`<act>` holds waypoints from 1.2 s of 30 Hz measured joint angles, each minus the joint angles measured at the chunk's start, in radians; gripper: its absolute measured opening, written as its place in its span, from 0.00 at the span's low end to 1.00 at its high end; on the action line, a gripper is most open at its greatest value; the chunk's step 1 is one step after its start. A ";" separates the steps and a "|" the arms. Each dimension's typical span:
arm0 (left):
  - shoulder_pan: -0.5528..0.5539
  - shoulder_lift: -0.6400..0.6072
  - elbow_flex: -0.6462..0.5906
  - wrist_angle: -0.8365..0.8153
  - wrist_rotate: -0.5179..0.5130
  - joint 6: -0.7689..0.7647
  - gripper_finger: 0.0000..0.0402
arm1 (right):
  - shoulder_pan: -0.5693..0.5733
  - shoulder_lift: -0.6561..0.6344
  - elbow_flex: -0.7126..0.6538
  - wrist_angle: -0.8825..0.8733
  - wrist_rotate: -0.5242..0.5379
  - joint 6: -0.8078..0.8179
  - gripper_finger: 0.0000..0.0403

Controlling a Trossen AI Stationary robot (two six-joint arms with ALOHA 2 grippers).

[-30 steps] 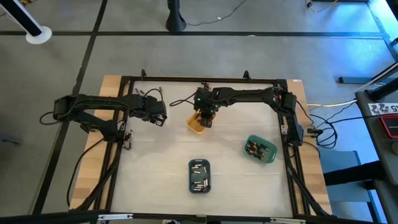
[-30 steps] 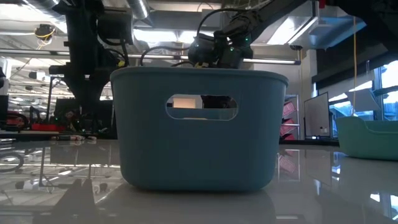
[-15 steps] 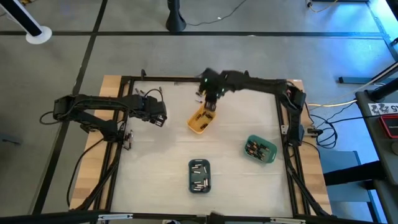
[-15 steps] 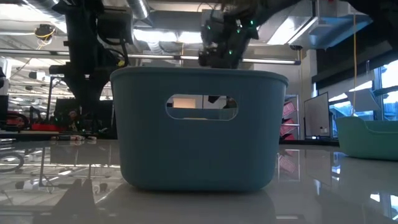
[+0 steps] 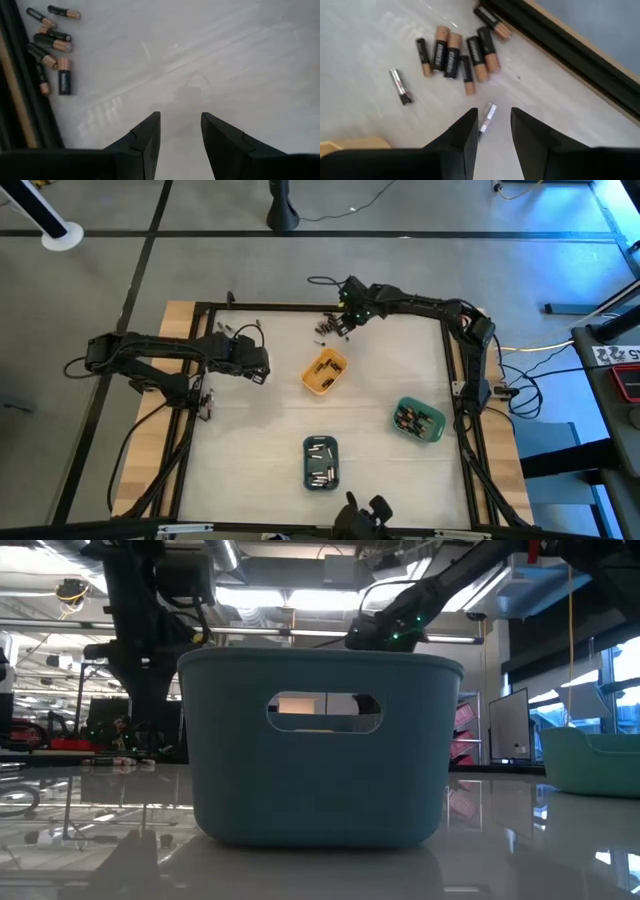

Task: Sort batteries
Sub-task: Put the silver battery into the blue bin

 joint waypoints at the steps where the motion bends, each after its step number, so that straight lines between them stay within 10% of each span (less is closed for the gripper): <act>1: 0.000 0.000 -0.007 0.012 0.000 0.001 0.33 | 0.006 0.000 -0.006 0.009 0.003 0.008 0.29; 28: 0.000 0.000 -0.090 0.055 0.058 -0.024 0.33 | 0.052 0.148 -0.023 0.009 0.030 -0.041 0.28; 36: 0.000 0.000 -0.090 0.055 0.062 -0.024 0.33 | 0.053 0.146 -0.033 -0.060 0.021 -0.107 0.06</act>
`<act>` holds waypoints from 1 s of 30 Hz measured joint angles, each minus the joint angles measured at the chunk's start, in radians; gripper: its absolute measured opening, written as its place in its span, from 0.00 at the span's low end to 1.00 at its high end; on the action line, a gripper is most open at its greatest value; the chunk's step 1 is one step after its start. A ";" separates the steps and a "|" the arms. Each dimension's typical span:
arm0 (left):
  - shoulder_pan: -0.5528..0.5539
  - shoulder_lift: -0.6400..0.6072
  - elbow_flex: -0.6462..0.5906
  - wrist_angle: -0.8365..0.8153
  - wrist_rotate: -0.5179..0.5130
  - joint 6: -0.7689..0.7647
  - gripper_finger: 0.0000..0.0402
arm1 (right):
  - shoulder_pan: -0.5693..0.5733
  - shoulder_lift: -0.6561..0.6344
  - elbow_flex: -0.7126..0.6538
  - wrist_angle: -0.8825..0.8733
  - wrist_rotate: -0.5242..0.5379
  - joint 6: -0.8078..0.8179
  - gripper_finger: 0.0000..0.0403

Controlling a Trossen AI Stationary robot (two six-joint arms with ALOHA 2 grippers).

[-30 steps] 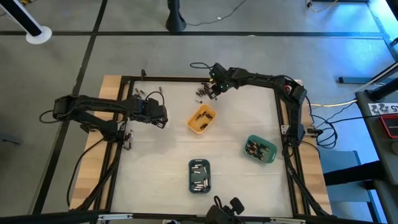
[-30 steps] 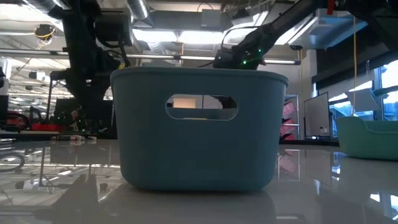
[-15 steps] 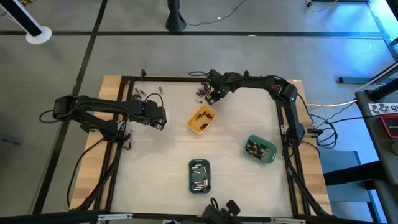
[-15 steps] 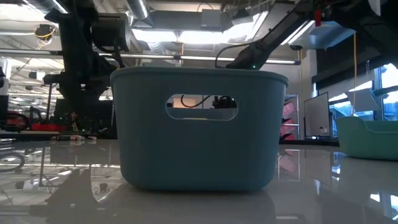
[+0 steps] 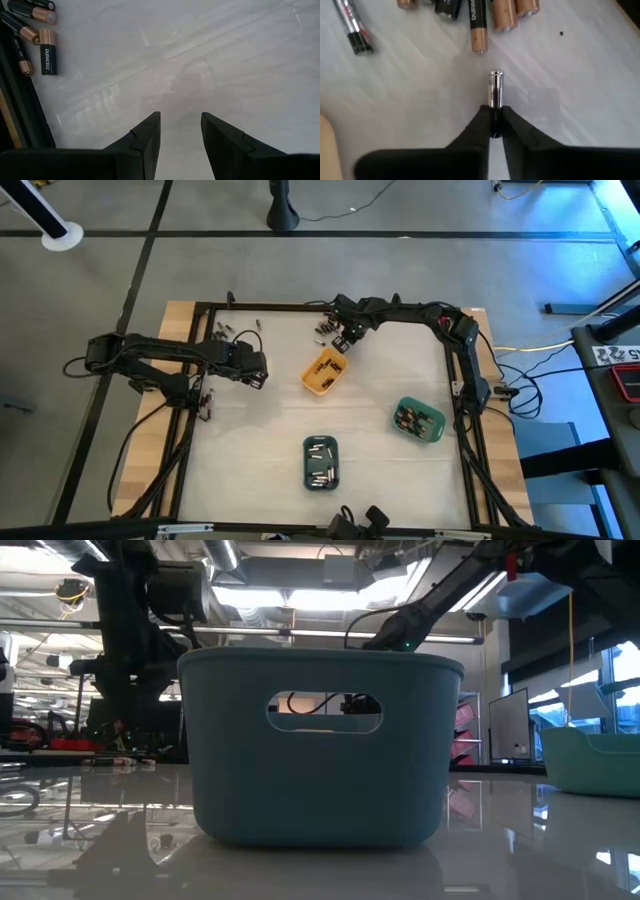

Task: Sort batteries
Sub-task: Put the silver battery into the blue bin

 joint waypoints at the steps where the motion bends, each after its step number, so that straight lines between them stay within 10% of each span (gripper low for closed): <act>1: 0.000 0.000 0.000 0.000 0.003 0.000 0.33 | -0.001 0.000 0.000 -0.004 -0.003 -0.012 0.04; 13: -0.036 -0.002 0.000 0.057 0.011 0.047 0.33 | 0.000 -0.055 -0.014 -0.077 -0.033 -0.043 0.03; 30: -0.177 -0.002 0.000 0.978 0.043 0.511 0.33 | 0.139 -0.408 -0.031 -0.030 -0.226 -0.098 0.03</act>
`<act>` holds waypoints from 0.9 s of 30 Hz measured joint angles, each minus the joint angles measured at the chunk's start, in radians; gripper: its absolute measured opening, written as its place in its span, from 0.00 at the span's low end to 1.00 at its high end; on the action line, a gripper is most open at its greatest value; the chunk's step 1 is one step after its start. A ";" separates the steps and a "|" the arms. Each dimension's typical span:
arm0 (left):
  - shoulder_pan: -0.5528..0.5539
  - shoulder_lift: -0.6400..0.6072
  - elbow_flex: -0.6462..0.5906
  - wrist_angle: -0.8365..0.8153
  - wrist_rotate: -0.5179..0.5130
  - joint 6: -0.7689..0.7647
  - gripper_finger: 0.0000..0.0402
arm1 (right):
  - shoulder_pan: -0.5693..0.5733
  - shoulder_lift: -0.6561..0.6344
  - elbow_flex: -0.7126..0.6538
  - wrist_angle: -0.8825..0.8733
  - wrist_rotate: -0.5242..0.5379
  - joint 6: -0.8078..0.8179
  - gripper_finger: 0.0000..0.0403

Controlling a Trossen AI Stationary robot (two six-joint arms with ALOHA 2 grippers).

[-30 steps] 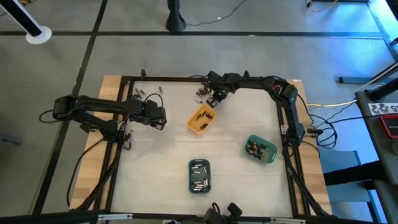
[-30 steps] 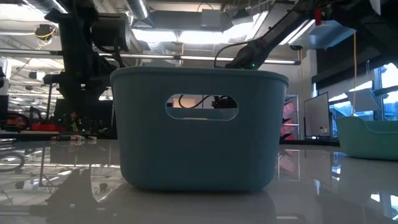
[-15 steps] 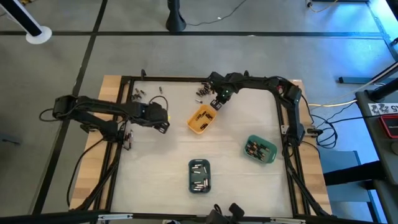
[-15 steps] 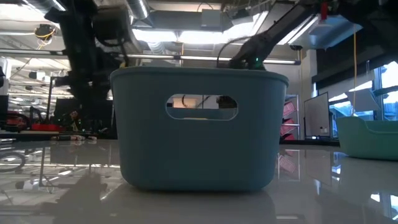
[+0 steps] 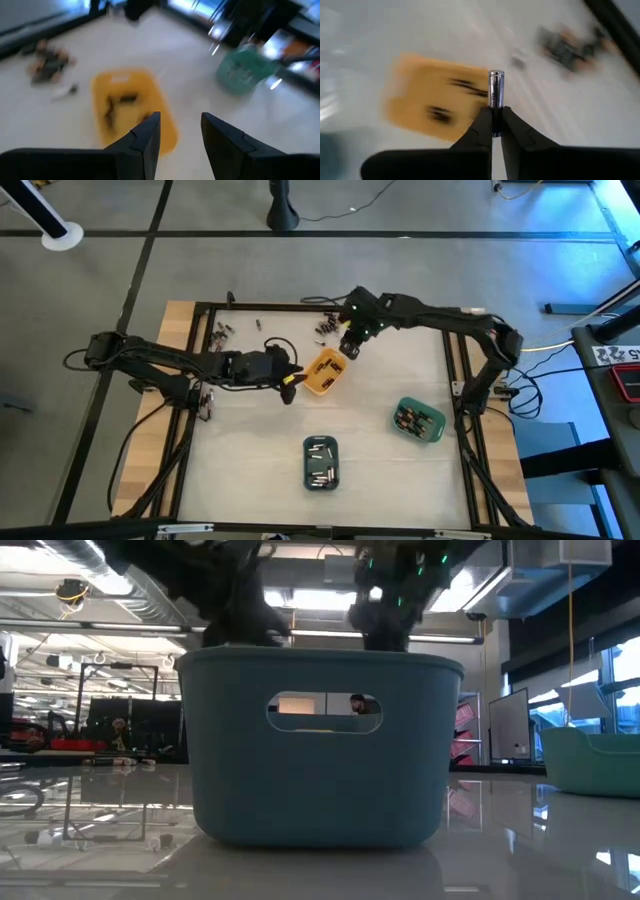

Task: Sort batteries
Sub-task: Put the silver battery into the blue bin

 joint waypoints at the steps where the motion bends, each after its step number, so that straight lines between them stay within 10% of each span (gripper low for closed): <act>1: 0.000 0.000 0.000 0.035 0.001 0.011 0.33 | 0.026 -0.021 -0.011 0.026 -0.027 -0.003 0.03; 12: -0.037 0.002 -0.006 0.311 0.042 0.149 0.33 | 0.276 -0.144 -0.136 0.321 -0.073 0.005 0.03; 16: -0.045 0.002 -0.125 0.657 0.132 0.152 0.33 | 0.310 -0.178 -0.165 0.395 -0.072 0.006 0.03; 21: -0.014 0.000 -0.310 1.068 0.163 0.048 0.33 | 0.312 -0.196 -0.192 0.426 -0.063 0.014 0.03; 27: -0.001 0.001 -0.365 1.086 0.112 -0.138 0.33 | 0.313 -0.198 -0.193 0.550 -0.128 0.016 0.03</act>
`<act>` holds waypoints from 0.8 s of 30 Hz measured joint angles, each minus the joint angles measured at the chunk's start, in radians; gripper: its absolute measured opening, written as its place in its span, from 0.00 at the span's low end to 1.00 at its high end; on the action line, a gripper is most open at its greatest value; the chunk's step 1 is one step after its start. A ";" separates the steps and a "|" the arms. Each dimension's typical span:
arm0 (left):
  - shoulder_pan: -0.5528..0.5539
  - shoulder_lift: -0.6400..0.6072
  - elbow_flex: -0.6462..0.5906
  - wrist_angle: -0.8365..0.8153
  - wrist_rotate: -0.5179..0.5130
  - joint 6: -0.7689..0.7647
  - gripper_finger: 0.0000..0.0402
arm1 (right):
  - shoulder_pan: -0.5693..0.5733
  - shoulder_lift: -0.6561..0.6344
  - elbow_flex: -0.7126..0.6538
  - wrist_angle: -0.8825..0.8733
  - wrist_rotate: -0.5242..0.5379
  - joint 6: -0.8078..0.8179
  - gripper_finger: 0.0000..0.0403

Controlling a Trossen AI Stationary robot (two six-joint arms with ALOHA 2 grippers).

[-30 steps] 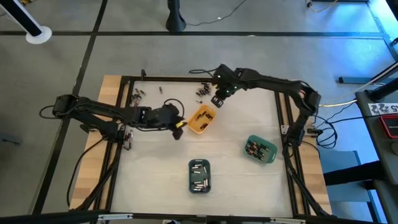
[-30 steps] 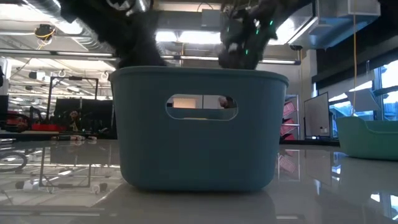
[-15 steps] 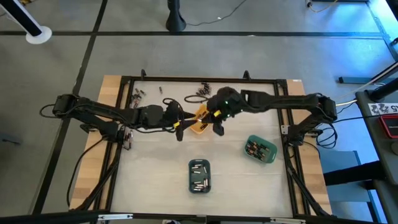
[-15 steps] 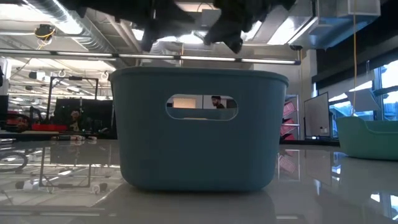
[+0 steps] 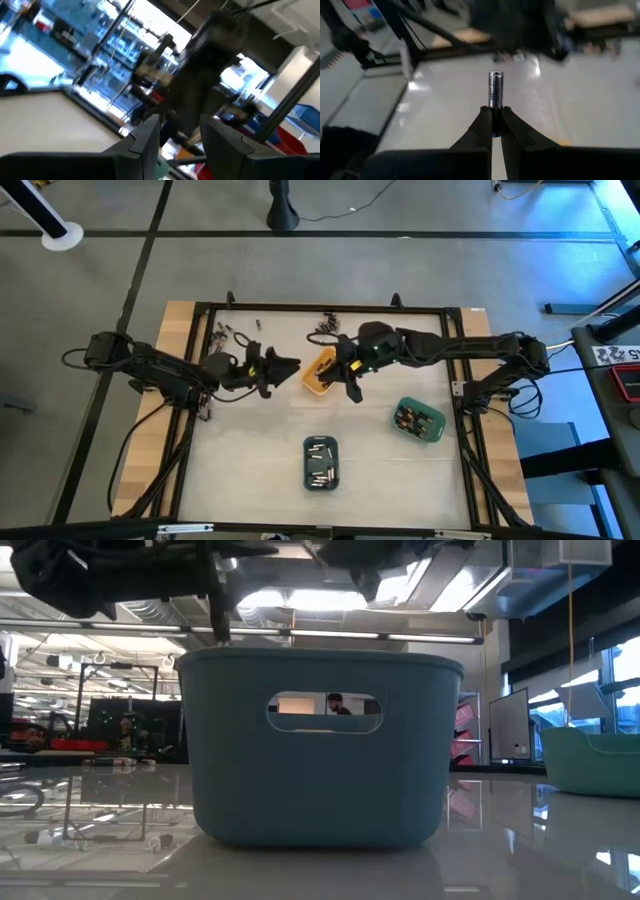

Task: Sort batteries
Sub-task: Put the silver battery into the blue bin

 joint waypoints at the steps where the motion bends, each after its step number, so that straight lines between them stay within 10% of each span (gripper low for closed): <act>1: -0.005 0.000 0.000 -0.014 0.001 -0.005 0.33 | 0.000 0.000 0.000 0.027 -0.006 0.000 0.03; 24: -0.080 0.001 0.061 -0.008 0.000 0.362 0.33 | -0.001 0.068 0.002 0.226 0.009 0.101 0.04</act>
